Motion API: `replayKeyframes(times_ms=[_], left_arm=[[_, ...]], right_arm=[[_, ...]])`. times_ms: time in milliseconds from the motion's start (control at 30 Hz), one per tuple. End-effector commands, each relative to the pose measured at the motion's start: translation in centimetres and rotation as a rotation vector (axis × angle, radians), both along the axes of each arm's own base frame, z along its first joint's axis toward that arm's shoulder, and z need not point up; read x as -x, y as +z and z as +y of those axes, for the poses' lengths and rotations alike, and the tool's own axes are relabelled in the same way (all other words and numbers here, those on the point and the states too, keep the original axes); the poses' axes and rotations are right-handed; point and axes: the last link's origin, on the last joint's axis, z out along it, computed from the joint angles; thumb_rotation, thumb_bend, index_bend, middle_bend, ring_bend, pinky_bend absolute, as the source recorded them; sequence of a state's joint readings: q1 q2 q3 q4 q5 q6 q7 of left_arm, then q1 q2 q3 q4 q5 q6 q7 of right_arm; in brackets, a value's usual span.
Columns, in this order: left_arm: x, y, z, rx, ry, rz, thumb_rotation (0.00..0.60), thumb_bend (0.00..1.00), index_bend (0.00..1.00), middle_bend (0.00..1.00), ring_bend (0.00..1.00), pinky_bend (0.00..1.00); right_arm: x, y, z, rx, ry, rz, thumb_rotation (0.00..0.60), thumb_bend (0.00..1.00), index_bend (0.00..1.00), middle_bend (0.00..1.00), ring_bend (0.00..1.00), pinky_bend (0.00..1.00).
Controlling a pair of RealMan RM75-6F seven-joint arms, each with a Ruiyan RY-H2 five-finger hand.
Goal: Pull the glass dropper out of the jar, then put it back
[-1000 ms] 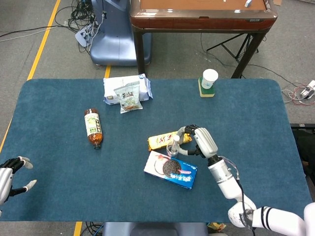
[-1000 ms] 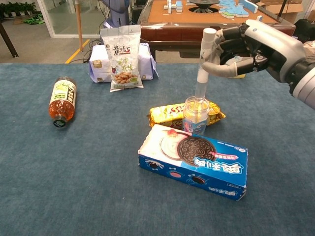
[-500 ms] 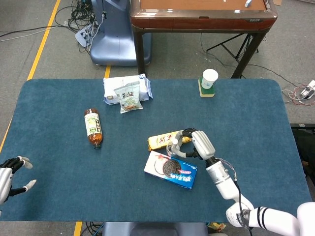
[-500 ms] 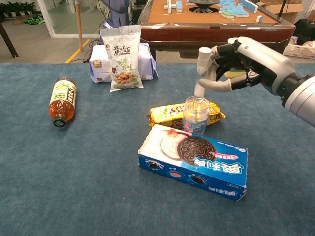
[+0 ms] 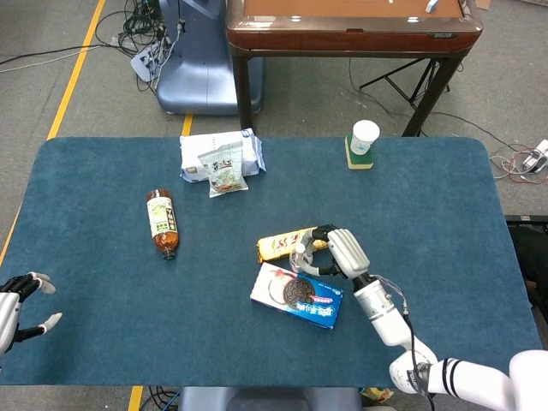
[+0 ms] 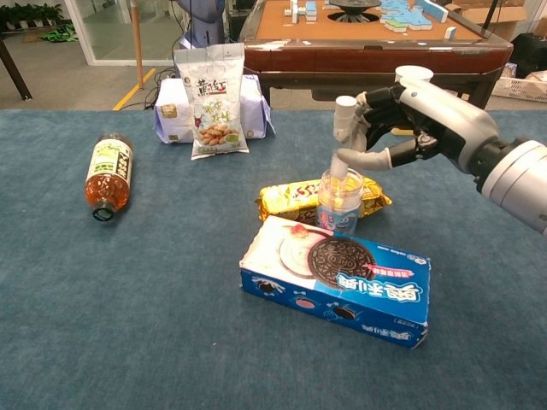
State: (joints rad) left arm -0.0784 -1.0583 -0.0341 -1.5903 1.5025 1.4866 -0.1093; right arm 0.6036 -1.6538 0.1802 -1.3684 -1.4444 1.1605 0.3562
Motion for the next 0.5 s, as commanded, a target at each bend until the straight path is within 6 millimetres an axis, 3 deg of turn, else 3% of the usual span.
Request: replayKeyframes(times_ms=[33, 500], left_arm=[[0.00, -0.01, 0.00, 0.000, 0.000, 0.000, 0.600, 0.17, 0.45, 0.35, 0.30, 0.44], [0.01, 0.10, -0.04, -0.001, 0.001, -0.002, 0.600, 0.17, 0.45, 0.35, 0.30, 0.44]], right_arm=[[0.05, -0.02, -0.04, -0.002, 0.000, 0.004, 0.600, 0.54, 0.74, 0.62, 0.44, 0.35], [0.44, -0.29, -0.05, -0.017, -0.005, 0.020, 0.600, 0.50, 0.74, 0.57, 0.40, 0.35]])
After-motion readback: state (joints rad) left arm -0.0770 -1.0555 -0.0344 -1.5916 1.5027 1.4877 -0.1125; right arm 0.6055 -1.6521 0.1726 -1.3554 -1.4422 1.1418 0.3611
